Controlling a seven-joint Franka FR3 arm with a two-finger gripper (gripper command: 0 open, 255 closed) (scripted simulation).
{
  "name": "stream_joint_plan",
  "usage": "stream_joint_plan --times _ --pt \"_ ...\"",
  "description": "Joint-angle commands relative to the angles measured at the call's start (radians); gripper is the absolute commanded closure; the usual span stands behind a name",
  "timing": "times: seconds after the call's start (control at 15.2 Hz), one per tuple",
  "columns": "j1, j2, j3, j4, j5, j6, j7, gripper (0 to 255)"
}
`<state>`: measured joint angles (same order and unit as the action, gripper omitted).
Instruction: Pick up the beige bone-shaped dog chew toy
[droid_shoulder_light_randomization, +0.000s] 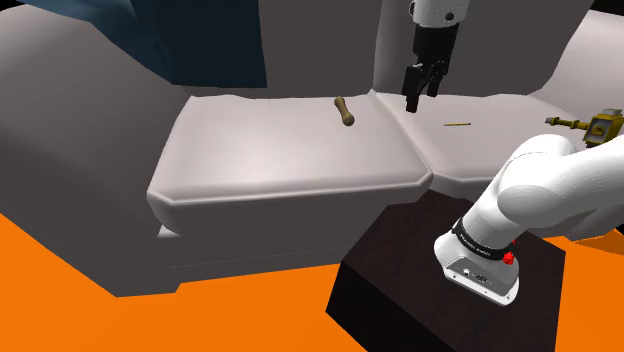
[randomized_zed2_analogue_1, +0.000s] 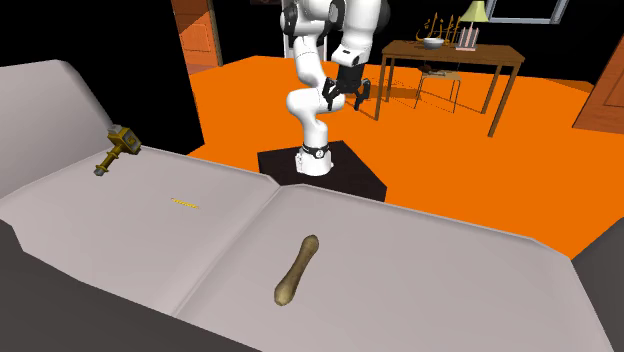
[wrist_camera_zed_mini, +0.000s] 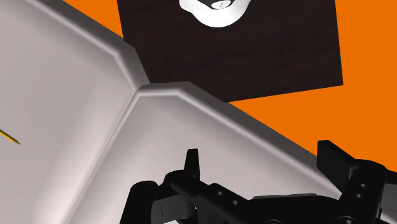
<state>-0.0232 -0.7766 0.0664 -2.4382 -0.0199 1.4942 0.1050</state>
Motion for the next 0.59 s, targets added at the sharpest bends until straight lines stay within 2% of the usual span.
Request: stream_joint_plan --times 0.0,0.53 --pt "0.0 0.0 0.0 0.0 0.0 0.0 0.0 0" --pt "-0.065 0.254 -0.016 0.026 -0.042 0.252 0.063 0"
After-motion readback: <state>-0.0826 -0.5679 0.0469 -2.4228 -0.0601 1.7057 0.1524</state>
